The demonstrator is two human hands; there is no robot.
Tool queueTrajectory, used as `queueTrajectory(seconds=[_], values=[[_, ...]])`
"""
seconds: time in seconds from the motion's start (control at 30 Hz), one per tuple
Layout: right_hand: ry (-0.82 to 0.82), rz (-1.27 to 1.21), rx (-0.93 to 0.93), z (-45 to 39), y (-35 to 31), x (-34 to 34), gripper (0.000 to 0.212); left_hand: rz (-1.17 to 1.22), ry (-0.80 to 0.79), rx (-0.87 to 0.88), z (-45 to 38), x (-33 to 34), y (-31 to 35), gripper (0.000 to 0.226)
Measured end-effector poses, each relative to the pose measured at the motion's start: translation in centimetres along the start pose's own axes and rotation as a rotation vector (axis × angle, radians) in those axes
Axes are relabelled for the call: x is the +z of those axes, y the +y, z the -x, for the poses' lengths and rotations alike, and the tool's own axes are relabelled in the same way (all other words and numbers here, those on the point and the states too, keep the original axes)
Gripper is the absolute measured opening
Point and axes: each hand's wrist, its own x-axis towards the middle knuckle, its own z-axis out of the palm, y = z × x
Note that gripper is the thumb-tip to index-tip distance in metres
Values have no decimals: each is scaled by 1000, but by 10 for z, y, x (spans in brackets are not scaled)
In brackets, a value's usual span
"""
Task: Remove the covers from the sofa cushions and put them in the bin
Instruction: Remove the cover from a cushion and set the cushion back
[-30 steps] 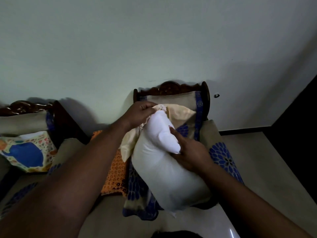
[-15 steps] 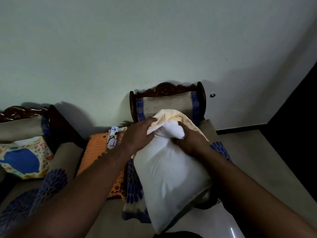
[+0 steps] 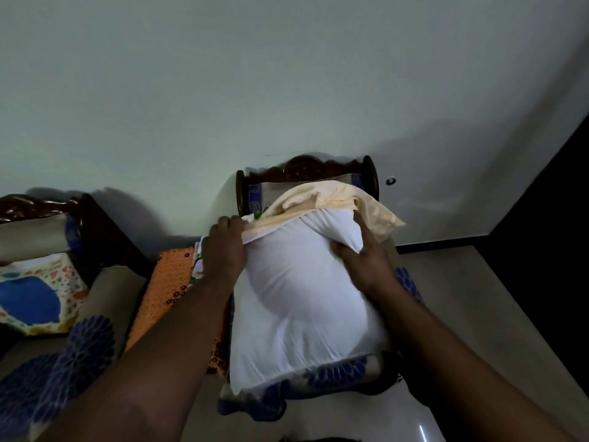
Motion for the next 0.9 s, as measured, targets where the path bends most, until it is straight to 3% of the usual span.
queueTrajectory(seconds=[0.07, 0.13, 0.23, 0.33, 0.53, 0.63, 0.7, 0.8, 0.9], values=[[15, -39, -26, 6, 1, -2, 73, 123, -11, -173, -11, 0, -10, 30], [2, -97, -52, 9, 5, -6, 73, 515, -81, -378, -28, -2, -13, 33], [-16, -144, -53, 9, 9, -13, 75, 804, -146, -448, -39, -6, -9, 41], [-9, -203, -11, 10, 14, -16, 76, 806, -183, -330, -43, -16, -9, 36], [38, -330, 79, 16, 28, -25, 61, 493, -248, 65, -48, -25, -23, 29], [70, -399, 160, 20, 40, -25, 54, 390, -262, 145, -53, -28, -24, 40], [88, -458, 231, 21, 46, -26, 50, 503, -316, 76, -54, -30, -16, 33], [68, -469, 331, 23, 53, -30, 46, 925, -489, -193, -41, -25, 0, 28], [-94, -438, 443, 29, 59, -33, 57, 976, -441, -294, -34, 6, -1, 36]])
